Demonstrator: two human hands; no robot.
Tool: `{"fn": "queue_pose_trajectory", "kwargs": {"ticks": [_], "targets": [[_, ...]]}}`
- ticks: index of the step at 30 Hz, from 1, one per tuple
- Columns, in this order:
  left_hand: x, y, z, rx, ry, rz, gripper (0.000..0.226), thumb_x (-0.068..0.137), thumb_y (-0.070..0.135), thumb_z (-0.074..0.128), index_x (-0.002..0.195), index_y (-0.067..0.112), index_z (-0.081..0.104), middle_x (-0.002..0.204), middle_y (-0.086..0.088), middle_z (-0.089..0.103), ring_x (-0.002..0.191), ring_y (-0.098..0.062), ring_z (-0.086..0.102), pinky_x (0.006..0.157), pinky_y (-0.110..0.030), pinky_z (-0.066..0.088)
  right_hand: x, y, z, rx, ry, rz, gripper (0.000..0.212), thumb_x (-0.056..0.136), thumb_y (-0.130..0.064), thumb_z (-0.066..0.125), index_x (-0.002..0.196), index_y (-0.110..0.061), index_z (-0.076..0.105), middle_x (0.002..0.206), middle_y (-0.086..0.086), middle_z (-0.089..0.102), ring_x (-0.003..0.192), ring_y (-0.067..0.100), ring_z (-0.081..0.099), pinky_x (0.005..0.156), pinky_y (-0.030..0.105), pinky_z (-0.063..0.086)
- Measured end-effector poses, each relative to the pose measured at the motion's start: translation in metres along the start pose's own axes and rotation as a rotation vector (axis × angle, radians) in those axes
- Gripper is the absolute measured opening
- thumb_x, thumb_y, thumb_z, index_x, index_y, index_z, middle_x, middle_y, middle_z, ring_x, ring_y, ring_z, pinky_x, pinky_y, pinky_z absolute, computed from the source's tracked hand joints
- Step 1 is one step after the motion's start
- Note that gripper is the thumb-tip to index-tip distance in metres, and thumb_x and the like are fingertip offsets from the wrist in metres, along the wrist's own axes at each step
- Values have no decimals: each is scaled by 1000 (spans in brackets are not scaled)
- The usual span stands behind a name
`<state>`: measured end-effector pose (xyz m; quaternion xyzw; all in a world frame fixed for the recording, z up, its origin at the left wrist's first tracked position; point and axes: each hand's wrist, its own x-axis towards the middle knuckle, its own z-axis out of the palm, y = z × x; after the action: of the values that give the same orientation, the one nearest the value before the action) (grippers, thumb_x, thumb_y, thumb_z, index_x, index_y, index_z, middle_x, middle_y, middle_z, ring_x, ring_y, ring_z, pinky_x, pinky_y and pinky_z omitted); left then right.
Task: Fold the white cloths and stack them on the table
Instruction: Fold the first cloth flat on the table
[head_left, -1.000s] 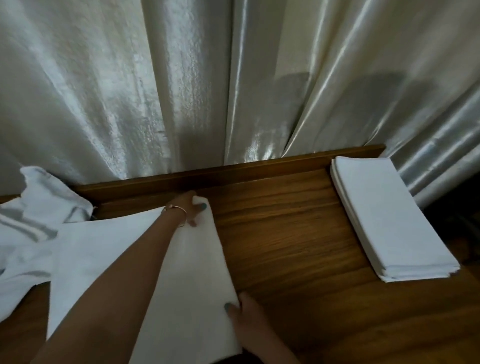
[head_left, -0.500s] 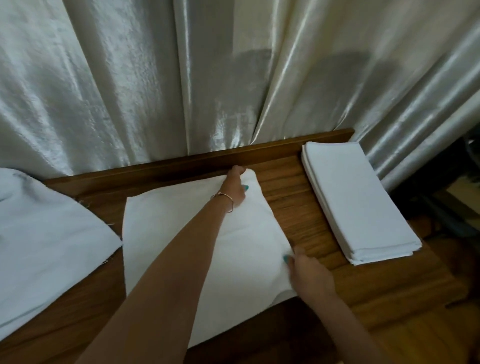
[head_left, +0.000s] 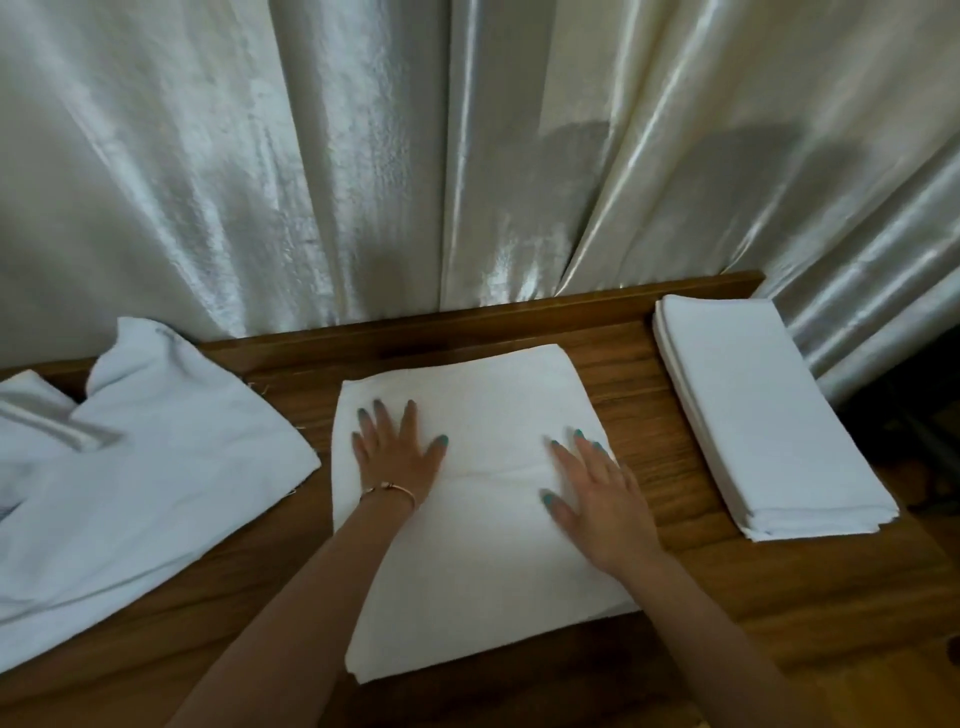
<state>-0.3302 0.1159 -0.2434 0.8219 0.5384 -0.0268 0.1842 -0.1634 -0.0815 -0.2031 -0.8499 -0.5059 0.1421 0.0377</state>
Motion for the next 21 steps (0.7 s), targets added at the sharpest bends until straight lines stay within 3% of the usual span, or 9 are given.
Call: {"fn": "queue_pose_trajectory", "kwargs": {"ticks": [3,5,8,11,13,15,18,21], "targets": [[-24,-20,0,107,-106,-99,83,76,83,12,143,44,-20,154,-14,-27,141,-40,-24,113,-57,-7,7,-4,17,-160,-110,24,76,79,-72,-13,150,-42,-14,162,-1,-12,149,23,-9,118,52,4],[-37,-24,1,153,-142,-111,85,75,85,11,143,45,-20,154,-13,-27,142,-39,-22,112,-60,-5,6,-2,21,-220,-140,61,82,75,-74,-19,150,-41,-12,163,1,-10,150,24,-8,117,54,1],[-36,-25,-17,58,-10,-137,70,88,68,23,148,35,10,157,-12,9,143,-36,10,113,-54,15,18,-13,10,-275,-85,77,62,93,-62,13,149,-37,20,159,5,22,146,27,19,116,55,-1],[-15,-31,-44,-291,171,-342,52,96,42,43,137,11,35,140,-18,36,127,-35,39,102,-46,38,43,-37,-7,-178,15,129,53,95,-57,26,126,-27,56,126,1,60,124,22,51,116,54,8],[5,-40,-55,-506,172,-508,56,93,36,51,134,-1,38,136,-23,41,122,-39,44,99,-46,40,60,-56,-16,-103,17,89,45,95,-48,36,124,-20,57,124,4,61,118,23,55,113,46,26],[21,-50,-60,-685,91,-546,61,89,38,59,132,-3,45,133,-23,50,119,-39,49,98,-43,41,75,-81,-24,-31,-19,-31,40,96,-38,44,130,-19,52,128,5,59,114,23,58,99,37,45],[33,-57,-69,-976,-4,-487,51,83,34,68,121,1,59,122,-20,61,107,-38,58,96,-42,47,99,-124,-29,54,-62,-190,37,96,-34,50,132,-27,49,131,0,56,112,23,59,91,36,50],[36,-60,-74,-1161,-58,-420,37,80,19,72,114,6,61,112,-17,63,98,-35,59,94,-47,49,126,-165,-31,220,-66,-201,36,93,-35,58,128,-32,51,133,-5,55,116,21,57,92,35,48]]}}
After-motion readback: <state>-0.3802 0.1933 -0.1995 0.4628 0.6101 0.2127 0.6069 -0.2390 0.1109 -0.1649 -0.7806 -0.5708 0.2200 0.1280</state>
